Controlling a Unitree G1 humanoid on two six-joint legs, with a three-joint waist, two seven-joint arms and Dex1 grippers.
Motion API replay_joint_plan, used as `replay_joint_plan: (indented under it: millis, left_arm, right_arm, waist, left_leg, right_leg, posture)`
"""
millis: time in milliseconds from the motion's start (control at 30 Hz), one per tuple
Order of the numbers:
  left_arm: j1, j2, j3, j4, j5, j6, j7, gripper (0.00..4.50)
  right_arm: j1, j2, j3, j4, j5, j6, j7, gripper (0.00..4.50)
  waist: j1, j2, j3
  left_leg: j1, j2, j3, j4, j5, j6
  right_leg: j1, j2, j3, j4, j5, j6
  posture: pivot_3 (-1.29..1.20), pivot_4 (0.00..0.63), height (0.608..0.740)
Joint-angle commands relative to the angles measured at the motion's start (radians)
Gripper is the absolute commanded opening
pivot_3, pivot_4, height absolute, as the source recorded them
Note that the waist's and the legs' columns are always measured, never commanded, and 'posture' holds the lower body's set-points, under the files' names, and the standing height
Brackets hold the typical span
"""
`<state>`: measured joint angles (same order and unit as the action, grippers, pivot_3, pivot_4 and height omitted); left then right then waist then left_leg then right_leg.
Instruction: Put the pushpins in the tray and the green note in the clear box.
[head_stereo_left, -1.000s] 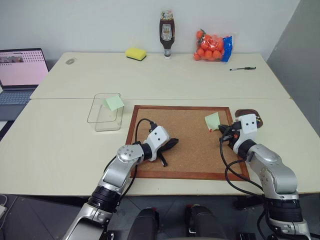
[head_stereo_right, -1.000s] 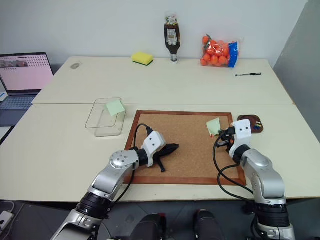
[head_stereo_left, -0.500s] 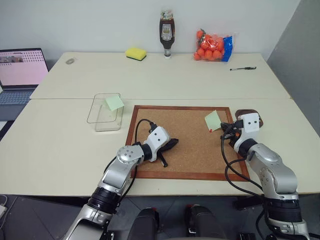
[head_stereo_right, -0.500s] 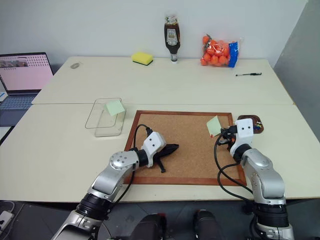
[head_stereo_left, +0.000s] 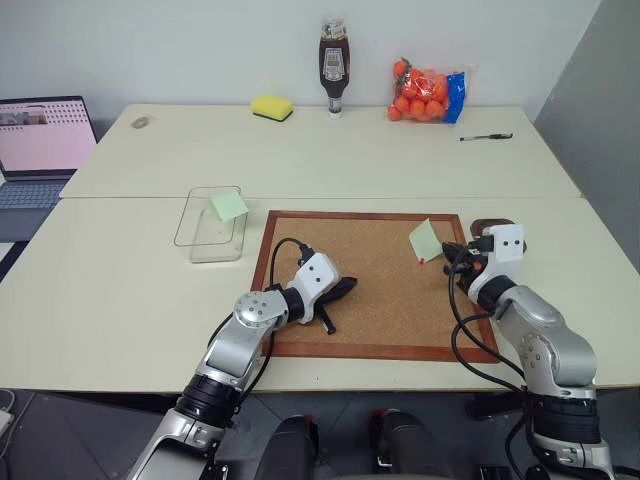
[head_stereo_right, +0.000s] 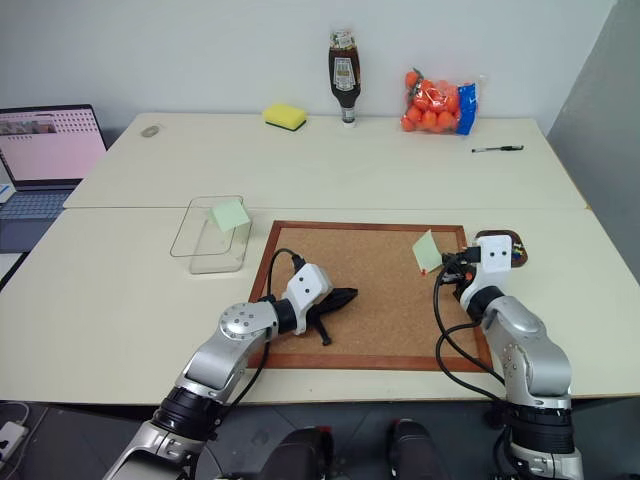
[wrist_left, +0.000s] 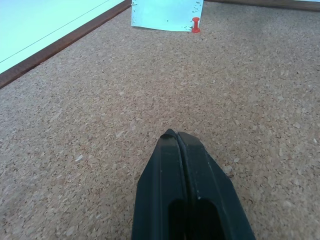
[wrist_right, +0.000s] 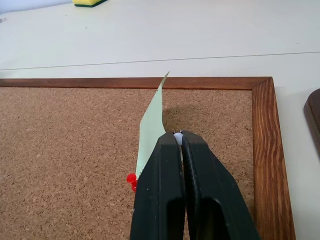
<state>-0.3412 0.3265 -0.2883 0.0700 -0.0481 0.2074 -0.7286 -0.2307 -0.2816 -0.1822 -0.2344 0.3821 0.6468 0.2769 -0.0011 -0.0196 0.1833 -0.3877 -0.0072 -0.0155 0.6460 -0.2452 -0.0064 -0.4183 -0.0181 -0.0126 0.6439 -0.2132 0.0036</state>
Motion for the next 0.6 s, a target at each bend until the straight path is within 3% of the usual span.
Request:
replay_joint_plan:
  millis: [33,367,600]
  left_arm:
    - [0.033,-0.003,-0.045,0.037,0.032,0.025,-0.005,0.0]
    - [0.034,-0.004,-0.047,0.037,0.033,0.024,-0.005,0.0]
    - [0.026,-0.011,-0.05,0.045,0.036,0.022,-0.006,0.0]
  right_arm:
    - [-0.024,0.007,-0.053,-0.071,0.06,0.015,-0.013,0.03]
    - [-0.026,-0.07,-0.069,-0.067,0.001,-0.036,-0.038,0.03]
    - [-0.146,-0.167,-0.091,0.196,-0.109,-0.109,-0.079,0.03]
  waist:
    - [0.0,0.0,0.0]
    - [0.0,0.0,0.0]
    - [0.0,0.0,0.0]
  left_leg:
    - [0.0,0.0,0.0,0.0,0.0,0.0]
    - [0.0,0.0,0.0,0.0,0.0,0.0]
    - [0.0,-0.001,0.001,0.0,0.0,0.0]
  right_leg:
    - [0.0,0.0,0.0,0.0,0.0,0.0]
    - [0.0,0.0,0.0,-0.001,0.0,0.0]
    - [0.0,0.0,0.0,0.0,0.0,0.0]
  posture:
    - [0.0,0.15,0.74]
    - [0.0,0.15,0.74]
    - [0.0,0.15,0.74]
